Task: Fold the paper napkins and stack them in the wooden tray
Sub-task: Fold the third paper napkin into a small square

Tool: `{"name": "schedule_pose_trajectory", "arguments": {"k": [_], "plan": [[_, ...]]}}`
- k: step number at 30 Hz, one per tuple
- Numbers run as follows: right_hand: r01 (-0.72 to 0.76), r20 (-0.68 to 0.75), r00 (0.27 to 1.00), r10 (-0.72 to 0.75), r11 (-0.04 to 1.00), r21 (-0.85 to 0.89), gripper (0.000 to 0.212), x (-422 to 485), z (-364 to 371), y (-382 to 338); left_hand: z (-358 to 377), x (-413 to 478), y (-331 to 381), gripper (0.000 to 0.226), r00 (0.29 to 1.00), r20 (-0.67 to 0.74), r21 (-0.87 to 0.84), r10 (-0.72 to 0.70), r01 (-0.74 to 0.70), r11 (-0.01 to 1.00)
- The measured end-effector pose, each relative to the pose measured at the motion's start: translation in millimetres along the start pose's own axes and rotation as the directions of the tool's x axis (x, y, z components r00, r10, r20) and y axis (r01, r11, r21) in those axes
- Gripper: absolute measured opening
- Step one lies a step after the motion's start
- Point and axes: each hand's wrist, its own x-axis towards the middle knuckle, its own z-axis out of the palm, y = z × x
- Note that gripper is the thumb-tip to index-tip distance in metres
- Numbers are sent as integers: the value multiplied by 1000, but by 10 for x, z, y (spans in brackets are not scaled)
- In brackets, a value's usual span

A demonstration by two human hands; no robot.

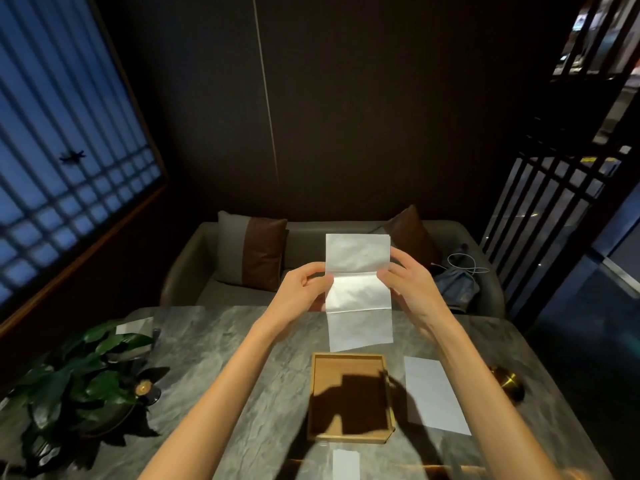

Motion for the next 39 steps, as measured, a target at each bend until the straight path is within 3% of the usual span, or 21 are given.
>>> {"name": "schedule_pose_trajectory", "arguments": {"k": [6,11,18,20,24,26,29,31,33,35,39], "plan": [[78,5,997,-78,995,-61,24,-47,14,-80,5,-42,61,22,993,-61,-54,106,-109,993],[107,-9,994,-110,985,-136,44,-73,19,-174,-46,-27,76,22,989,-72,-58,128,-132,989],[191,-26,979,-202,957,-219,38,-44,35,-220,-16,-70,73,35,993,39,-337,-115,121,934],[192,-31,978,-206,948,-253,37,-37,39,-197,3,-96,65,46,985,54,-272,-165,173,947],[212,-24,974,-223,949,-233,27,-48,46,-223,-33,-156,20,43,993,108,-155,-53,69,985],[184,-4,982,-189,961,-207,26,-50,56,-239,-37,-155,34,37,995,98,-134,-33,46,990],[-95,17,995,95,995,8,20,-80,82,-195,-48,-131,53,34,997,68,-134,-21,30,991],[-189,72,979,189,982,-3,24,-144,78,-143,-67,-122,53,33,999,47,-118,-15,20,993],[-157,120,978,170,981,-114,15,-200,73,-87,-76,-124,67,35,999,32,-90,-8,11,996],[-91,182,977,108,991,-97,15,-240,64,-67,-72,-124,75,36,999,41,-94,0,4,996],[-65,99,993,66,998,-12,21,-229,69,-52,-65,-135,82,47,994,100,-120,-44,56,991]]}}
